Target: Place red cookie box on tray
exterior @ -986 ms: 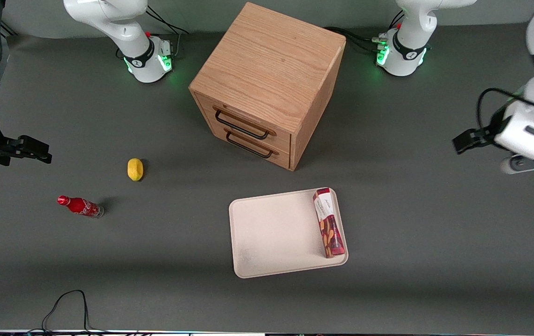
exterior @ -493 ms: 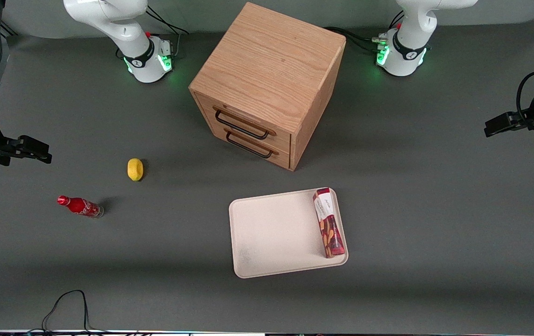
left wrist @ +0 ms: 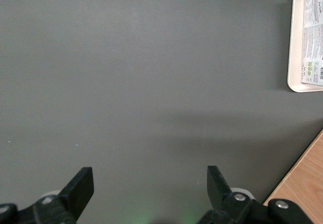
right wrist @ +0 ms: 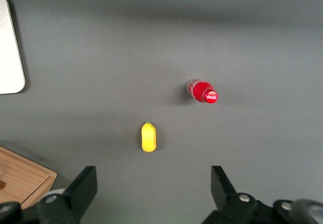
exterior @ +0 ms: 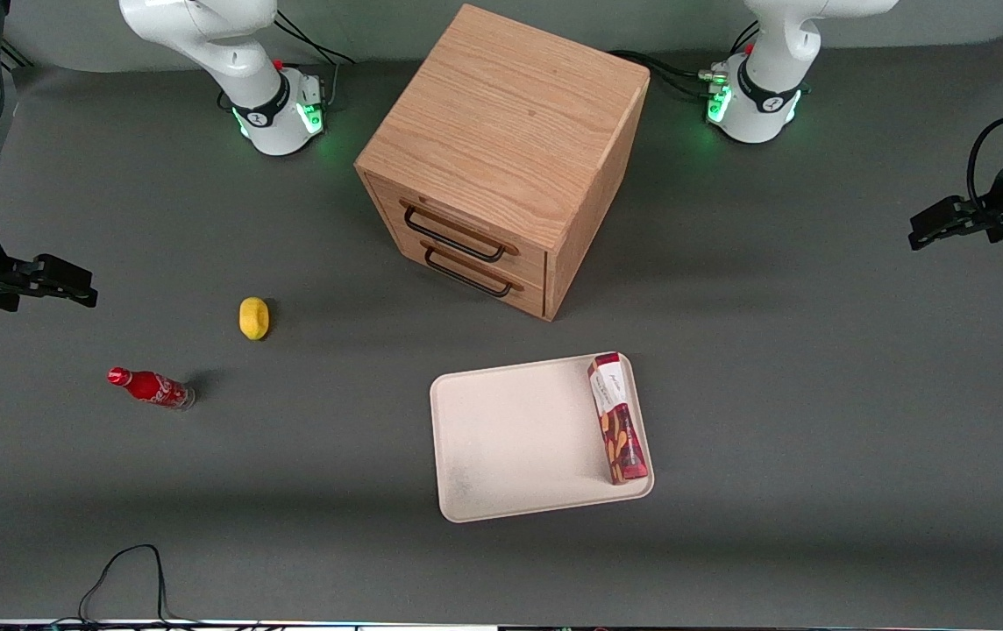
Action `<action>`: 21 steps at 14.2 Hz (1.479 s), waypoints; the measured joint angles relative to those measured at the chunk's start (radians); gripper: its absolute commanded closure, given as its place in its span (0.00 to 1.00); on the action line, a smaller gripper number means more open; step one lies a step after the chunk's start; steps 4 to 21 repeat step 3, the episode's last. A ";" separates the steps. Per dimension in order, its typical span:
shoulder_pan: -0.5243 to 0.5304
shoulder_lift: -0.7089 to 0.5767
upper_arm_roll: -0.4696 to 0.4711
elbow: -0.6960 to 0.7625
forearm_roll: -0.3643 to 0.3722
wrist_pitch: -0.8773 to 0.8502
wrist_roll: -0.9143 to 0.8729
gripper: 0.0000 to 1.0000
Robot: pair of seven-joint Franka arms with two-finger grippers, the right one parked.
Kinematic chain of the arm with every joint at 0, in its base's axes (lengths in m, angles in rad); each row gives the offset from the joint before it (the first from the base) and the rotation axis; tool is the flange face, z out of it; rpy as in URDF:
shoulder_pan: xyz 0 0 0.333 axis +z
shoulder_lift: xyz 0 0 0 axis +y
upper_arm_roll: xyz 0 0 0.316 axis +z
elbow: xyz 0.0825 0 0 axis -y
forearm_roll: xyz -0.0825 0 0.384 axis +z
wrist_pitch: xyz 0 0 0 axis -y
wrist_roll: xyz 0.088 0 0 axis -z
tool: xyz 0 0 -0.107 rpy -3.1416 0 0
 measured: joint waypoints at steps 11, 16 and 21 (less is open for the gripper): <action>0.005 -0.001 0.004 0.004 0.000 -0.008 0.000 0.00; 0.005 -0.001 0.004 0.004 0.000 -0.008 0.000 0.00; 0.005 -0.001 0.004 0.004 0.000 -0.008 0.000 0.00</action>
